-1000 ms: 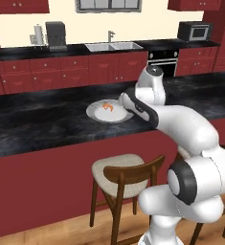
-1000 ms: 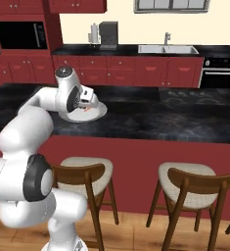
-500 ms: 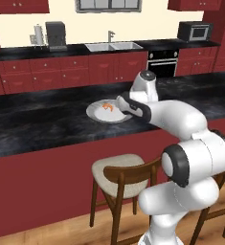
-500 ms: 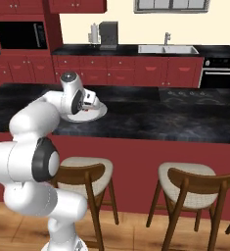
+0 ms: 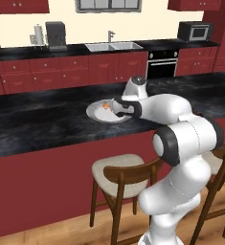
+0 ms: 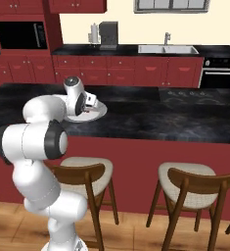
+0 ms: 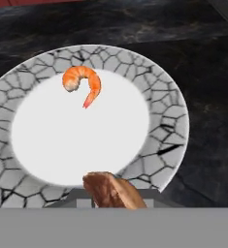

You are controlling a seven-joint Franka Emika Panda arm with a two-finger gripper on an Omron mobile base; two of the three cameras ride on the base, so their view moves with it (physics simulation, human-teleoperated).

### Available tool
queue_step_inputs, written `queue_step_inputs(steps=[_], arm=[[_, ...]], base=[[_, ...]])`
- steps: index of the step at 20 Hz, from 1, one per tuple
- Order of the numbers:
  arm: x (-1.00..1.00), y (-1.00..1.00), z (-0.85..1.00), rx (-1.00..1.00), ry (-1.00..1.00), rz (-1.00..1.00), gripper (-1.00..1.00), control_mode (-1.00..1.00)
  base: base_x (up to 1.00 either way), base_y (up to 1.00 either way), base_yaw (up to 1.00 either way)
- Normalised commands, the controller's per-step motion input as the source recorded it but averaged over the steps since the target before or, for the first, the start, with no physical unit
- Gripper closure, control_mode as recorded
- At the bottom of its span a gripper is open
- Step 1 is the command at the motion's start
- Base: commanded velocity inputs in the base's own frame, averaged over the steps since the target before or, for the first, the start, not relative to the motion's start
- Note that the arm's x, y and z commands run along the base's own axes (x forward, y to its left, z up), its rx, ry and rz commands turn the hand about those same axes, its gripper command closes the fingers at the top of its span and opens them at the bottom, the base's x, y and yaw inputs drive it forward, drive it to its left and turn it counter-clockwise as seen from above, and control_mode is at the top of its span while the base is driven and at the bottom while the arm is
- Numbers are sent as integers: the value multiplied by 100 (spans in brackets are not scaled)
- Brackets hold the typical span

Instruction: Take the cheese, shrimp, and mushroom from the fridge and place them on the plate on the dining counter to create an appetizer plate.

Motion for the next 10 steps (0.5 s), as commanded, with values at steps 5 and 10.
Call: queue_step_inputs(steps=[5,10], arm=[[57,0,-27,0,0,0,100,-100],[55,1,-28,0,0,0,100,-100]], base=[[0,0,0],[0,0,0]])
